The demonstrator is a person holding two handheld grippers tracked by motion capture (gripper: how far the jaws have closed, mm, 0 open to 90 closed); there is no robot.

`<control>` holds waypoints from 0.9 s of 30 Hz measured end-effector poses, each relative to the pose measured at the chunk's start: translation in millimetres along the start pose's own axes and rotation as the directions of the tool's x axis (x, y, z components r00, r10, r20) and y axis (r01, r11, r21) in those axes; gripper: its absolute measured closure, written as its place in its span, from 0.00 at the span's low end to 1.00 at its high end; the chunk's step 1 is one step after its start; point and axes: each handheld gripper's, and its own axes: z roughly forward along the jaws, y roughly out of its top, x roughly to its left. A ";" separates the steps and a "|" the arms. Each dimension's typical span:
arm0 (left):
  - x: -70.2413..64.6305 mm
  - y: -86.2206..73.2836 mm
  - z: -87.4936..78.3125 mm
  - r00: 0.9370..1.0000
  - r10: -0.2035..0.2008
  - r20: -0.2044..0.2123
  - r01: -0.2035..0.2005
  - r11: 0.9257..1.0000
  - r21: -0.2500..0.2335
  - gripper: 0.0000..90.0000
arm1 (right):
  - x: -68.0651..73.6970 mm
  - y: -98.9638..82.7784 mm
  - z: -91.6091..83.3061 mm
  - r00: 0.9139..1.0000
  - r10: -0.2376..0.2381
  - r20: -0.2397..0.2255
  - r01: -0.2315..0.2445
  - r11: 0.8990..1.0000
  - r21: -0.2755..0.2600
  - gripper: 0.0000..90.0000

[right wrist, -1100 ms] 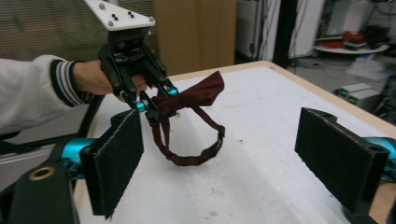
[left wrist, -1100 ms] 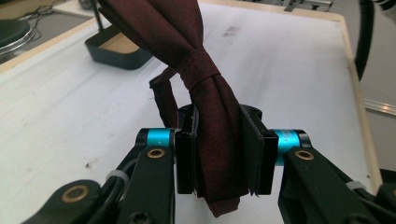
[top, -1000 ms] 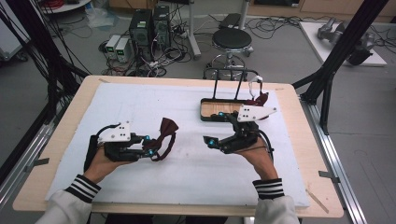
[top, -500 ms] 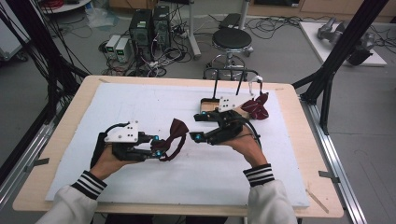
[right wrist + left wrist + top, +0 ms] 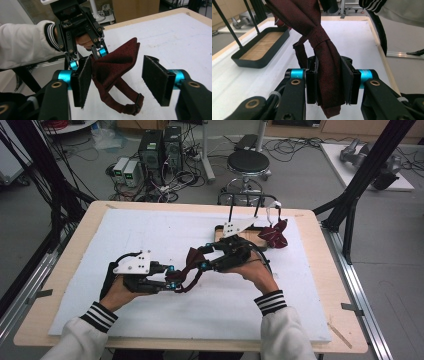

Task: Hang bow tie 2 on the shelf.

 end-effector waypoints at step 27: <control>3.4 -2.1 1.3 1.000 -0.021 -0.022 0.021 0.999 -0.039 0.57 | 1.4 2.3 -4.9 0.998 0.019 -0.060 -0.018 1.000 0.010 0.93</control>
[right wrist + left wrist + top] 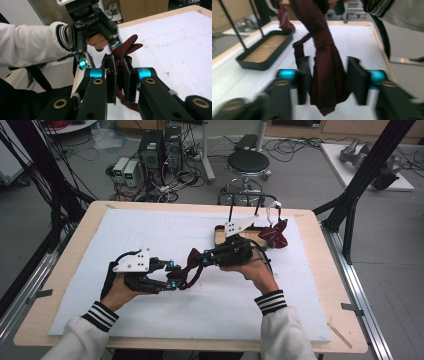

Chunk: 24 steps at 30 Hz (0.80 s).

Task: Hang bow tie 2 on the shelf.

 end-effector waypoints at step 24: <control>3.8 -46.6 -48.8 0.927 -0.110 -0.358 0.080 0.992 -0.099 0.15 | 7.7 -5.4 -36.8 0.971 -0.014 0.238 0.046 0.991 -0.129 0.93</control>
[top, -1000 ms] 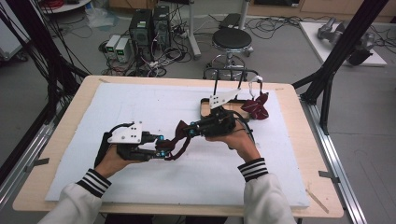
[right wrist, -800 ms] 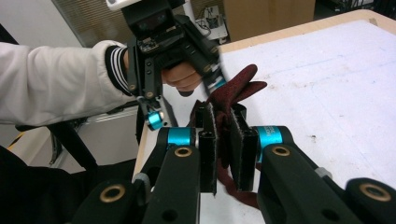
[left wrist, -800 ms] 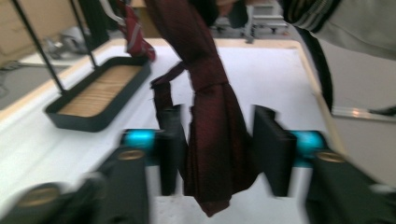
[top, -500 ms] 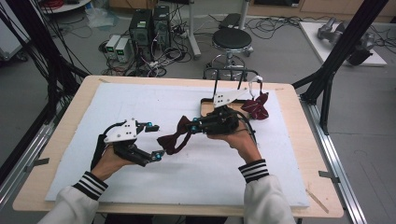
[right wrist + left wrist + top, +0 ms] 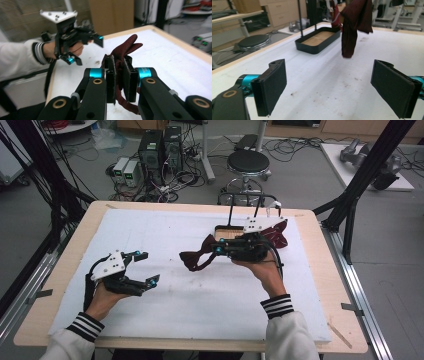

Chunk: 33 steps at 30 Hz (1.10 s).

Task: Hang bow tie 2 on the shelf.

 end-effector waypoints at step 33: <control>-3.1 -51.7 -42.0 0.964 -0.088 -0.249 0.044 0.984 -0.174 0.16 | -5.3 11.0 -70.1 0.909 0.060 0.411 0.064 0.958 -0.280 0.92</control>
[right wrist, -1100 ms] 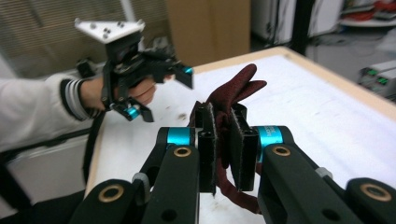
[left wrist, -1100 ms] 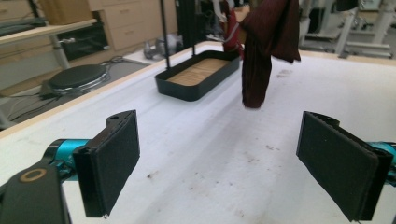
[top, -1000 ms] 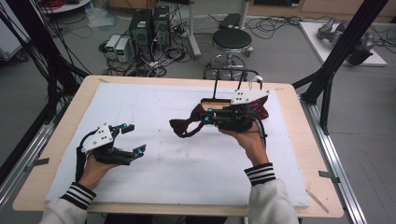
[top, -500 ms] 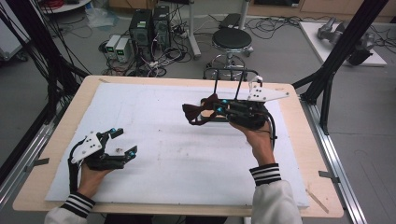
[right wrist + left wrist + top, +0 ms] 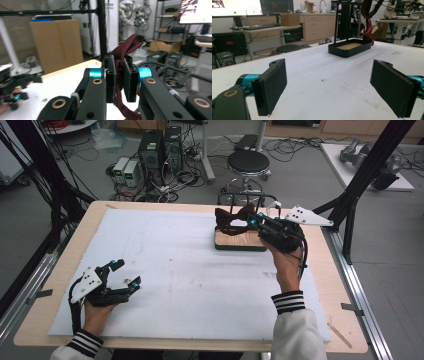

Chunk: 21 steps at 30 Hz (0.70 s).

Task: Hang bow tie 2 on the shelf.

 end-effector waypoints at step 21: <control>2.0 -6.7 -5.5 1.000 0.000 -0.003 0.000 1.000 -0.025 0.16 | -12.4 1.4 -2.3 0.955 0.010 0.295 0.021 0.995 -0.102 0.92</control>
